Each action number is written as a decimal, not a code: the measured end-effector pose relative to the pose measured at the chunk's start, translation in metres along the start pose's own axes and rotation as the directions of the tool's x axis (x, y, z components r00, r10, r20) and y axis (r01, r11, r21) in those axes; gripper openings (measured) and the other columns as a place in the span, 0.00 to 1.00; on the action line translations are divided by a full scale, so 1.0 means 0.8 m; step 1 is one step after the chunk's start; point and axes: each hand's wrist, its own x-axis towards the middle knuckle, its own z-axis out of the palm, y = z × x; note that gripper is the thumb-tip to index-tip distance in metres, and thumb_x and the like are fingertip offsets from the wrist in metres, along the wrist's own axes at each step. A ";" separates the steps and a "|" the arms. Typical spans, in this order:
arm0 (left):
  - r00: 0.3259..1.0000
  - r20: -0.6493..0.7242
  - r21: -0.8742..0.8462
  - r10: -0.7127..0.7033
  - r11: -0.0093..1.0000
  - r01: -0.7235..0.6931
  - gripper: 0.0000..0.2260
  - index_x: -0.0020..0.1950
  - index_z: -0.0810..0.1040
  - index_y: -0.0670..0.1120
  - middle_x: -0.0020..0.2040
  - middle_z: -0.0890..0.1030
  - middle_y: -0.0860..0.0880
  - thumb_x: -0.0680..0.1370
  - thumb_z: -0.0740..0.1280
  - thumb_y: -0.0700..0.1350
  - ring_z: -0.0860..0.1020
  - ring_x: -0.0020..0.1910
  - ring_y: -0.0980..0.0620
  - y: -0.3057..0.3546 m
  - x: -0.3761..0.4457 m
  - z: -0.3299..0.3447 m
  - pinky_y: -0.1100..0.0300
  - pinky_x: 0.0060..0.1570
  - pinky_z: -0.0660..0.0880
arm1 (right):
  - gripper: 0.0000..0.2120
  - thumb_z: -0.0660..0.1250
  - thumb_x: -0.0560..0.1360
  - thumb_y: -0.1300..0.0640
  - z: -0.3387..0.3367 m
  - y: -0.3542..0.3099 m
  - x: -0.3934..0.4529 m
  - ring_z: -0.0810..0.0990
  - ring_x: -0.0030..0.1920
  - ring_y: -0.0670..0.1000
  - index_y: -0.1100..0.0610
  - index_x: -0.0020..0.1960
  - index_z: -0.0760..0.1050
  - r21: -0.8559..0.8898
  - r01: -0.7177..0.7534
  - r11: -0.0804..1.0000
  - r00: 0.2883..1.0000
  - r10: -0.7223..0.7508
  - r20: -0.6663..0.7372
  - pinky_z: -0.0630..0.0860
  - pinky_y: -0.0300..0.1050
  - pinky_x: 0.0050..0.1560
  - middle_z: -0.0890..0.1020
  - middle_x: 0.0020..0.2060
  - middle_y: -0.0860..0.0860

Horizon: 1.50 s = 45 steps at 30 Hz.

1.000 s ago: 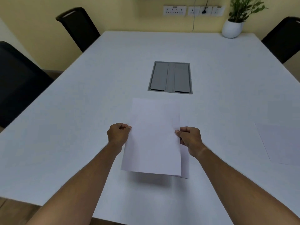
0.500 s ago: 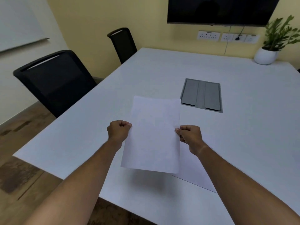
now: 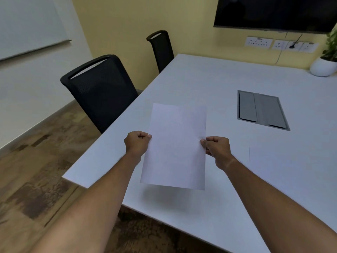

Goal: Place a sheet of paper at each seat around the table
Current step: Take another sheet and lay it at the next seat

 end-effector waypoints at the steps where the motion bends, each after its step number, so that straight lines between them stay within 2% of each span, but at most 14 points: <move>1: 1.000 0.000 0.001 0.001 1.000 -0.001 0.03 0.41 0.81 0.45 0.40 0.79 0.55 0.74 0.73 0.40 0.77 0.39 0.58 -0.002 0.011 -0.009 0.62 0.45 0.74 | 0.05 0.73 0.73 0.65 0.013 -0.002 0.001 0.85 0.51 0.61 0.65 0.49 0.82 -0.004 -0.003 1.000 1.000 0.003 -0.004 0.83 0.51 0.51 0.85 0.49 0.60; 9: 1.000 0.020 -0.001 0.002 1.000 -0.002 0.04 0.40 0.81 0.46 0.40 0.79 0.55 0.75 0.73 0.40 0.77 0.40 0.58 -0.009 0.098 -0.042 0.62 0.44 0.74 | 0.04 0.73 0.73 0.65 0.095 -0.008 0.037 0.85 0.50 0.60 0.65 0.47 0.82 -0.012 -0.012 1.000 1.000 0.012 0.002 0.83 0.50 0.49 0.85 0.48 0.60; 16: 0.999 0.044 0.028 0.002 1.000 -0.004 0.03 0.41 0.81 0.45 0.41 0.80 0.54 0.75 0.73 0.40 0.77 0.40 0.60 -0.006 0.189 -0.037 0.67 0.37 0.72 | 0.01 0.73 0.73 0.65 0.148 -0.012 0.107 0.85 0.49 0.60 0.63 0.44 0.82 0.020 -0.034 0.999 0.999 0.035 -0.014 0.83 0.51 0.50 0.86 0.47 0.60; 19: 0.999 0.049 0.056 -0.023 0.998 0.021 0.03 0.42 0.81 0.45 0.41 0.80 0.54 0.75 0.73 0.40 0.77 0.39 0.59 -0.004 0.229 -0.029 0.68 0.36 0.72 | 0.01 0.73 0.73 0.65 0.168 -0.013 0.135 0.86 0.48 0.59 0.64 0.44 0.82 0.037 -0.062 0.997 0.998 0.062 -0.011 0.83 0.46 0.45 0.86 0.47 0.60; 21: 0.998 0.055 0.068 -0.038 0.997 0.034 0.03 0.42 0.81 0.45 0.41 0.80 0.53 0.74 0.73 0.40 0.78 0.39 0.57 -0.006 0.253 -0.024 0.67 0.36 0.72 | 0.01 0.73 0.73 0.65 0.179 -0.012 0.150 0.86 0.47 0.59 0.63 0.43 0.82 0.054 -0.073 0.996 0.997 0.073 -0.001 0.82 0.45 0.44 0.86 0.46 0.60; 24: 0.995 0.074 0.083 -0.066 0.995 0.059 0.04 0.40 0.81 0.47 0.41 0.81 0.51 0.74 0.73 0.40 0.79 0.40 0.54 -0.009 0.284 -0.018 0.66 0.37 0.74 | 0.01 0.74 0.73 0.65 0.191 -0.010 0.169 0.85 0.47 0.59 0.63 0.44 0.82 0.071 -0.102 0.992 0.995 0.102 -0.009 0.83 0.49 0.49 0.86 0.46 0.61; 26: 0.988 0.110 0.085 -0.105 0.992 0.096 0.03 0.41 0.82 0.46 0.44 0.83 0.49 0.74 0.73 0.41 0.80 0.42 0.51 -0.012 0.303 -0.014 0.61 0.42 0.79 | 0.01 0.73 0.74 0.65 0.197 -0.009 0.179 0.85 0.45 0.57 0.64 0.44 0.82 0.091 -0.113 0.989 0.993 0.114 -0.012 0.83 0.48 0.48 0.86 0.46 0.61; 28: 0.970 0.182 0.059 -0.160 0.987 0.151 0.04 0.43 0.83 0.44 0.47 0.84 0.46 0.74 0.73 0.43 0.83 0.47 0.46 -0.013 0.322 -0.012 0.53 0.49 0.81 | 0.02 0.72 0.74 0.65 0.202 -0.010 0.187 0.85 0.40 0.53 0.64 0.43 0.82 0.127 -0.126 0.984 0.992 0.129 -0.011 0.82 0.42 0.40 0.86 0.44 0.59; 31: 0.926 0.317 0.017 -0.204 0.978 0.209 0.09 0.44 0.83 0.42 0.47 0.85 0.44 0.73 0.75 0.48 0.84 0.48 0.44 -0.015 0.348 -0.014 0.53 0.46 0.81 | 0.02 0.71 0.75 0.66 0.209 -0.012 0.200 0.84 0.31 0.46 0.64 0.43 0.82 0.192 -0.144 0.971 0.988 0.153 -0.029 0.80 0.36 0.34 0.85 0.40 0.56; 33: 0.907 0.359 -0.009 -0.218 0.972 0.237 0.12 0.45 0.82 0.42 0.46 0.86 0.44 0.72 0.76 0.50 0.84 0.44 0.45 -0.017 0.361 -0.017 0.54 0.42 0.80 | 0.02 0.72 0.75 0.66 0.213 -0.013 0.209 0.84 0.35 0.47 0.66 0.47 0.82 0.253 -0.159 0.954 0.983 0.178 -0.051 0.81 0.38 0.37 0.85 0.42 0.56; 35: 0.885 0.395 -0.066 -0.245 0.954 0.293 0.15 0.46 0.81 0.41 0.47 0.85 0.44 0.71 0.75 0.52 0.84 0.43 0.46 -0.019 0.371 -0.020 0.52 0.45 0.80 | 0.05 0.72 0.75 0.66 0.220 -0.014 0.217 0.85 0.42 0.52 0.66 0.50 0.81 0.320 -0.172 0.932 0.974 0.209 -0.084 0.83 0.40 0.42 0.85 0.46 0.58; 39: 0.799 0.550 -0.349 -0.241 0.804 0.482 0.24 0.56 0.82 0.44 0.52 0.85 0.46 0.68 0.73 0.60 0.83 0.51 0.45 -0.024 0.380 -0.017 0.49 0.51 0.78 | 0.09 0.71 0.75 0.66 0.247 -0.016 0.226 0.85 0.45 0.52 0.67 0.55 0.79 0.500 -0.162 0.851 0.949 0.273 -0.157 0.84 0.40 0.42 0.85 0.49 0.59; 42: 0.794 0.570 -0.429 -0.211 0.748 0.506 0.24 0.58 0.80 0.47 0.52 0.85 0.47 0.66 0.75 0.56 0.83 0.51 0.47 -0.026 0.383 -0.008 0.53 0.45 0.80 | 0.11 0.72 0.75 0.67 0.273 -0.016 0.231 0.85 0.45 0.51 0.67 0.57 0.79 0.603 -0.144 0.784 0.926 0.321 -0.196 0.84 0.40 0.43 0.85 0.49 0.58; 45: 0.829 0.535 -0.400 -0.162 0.815 0.418 0.15 0.53 0.80 0.44 0.49 0.86 0.47 0.68 0.77 0.43 0.84 0.49 0.46 -0.030 0.386 0.000 0.57 0.39 0.80 | 0.12 0.72 0.74 0.68 0.296 -0.015 0.232 0.85 0.45 0.51 0.67 0.58 0.78 0.660 -0.123 0.741 0.906 0.355 -0.230 0.84 0.41 0.44 0.85 0.50 0.59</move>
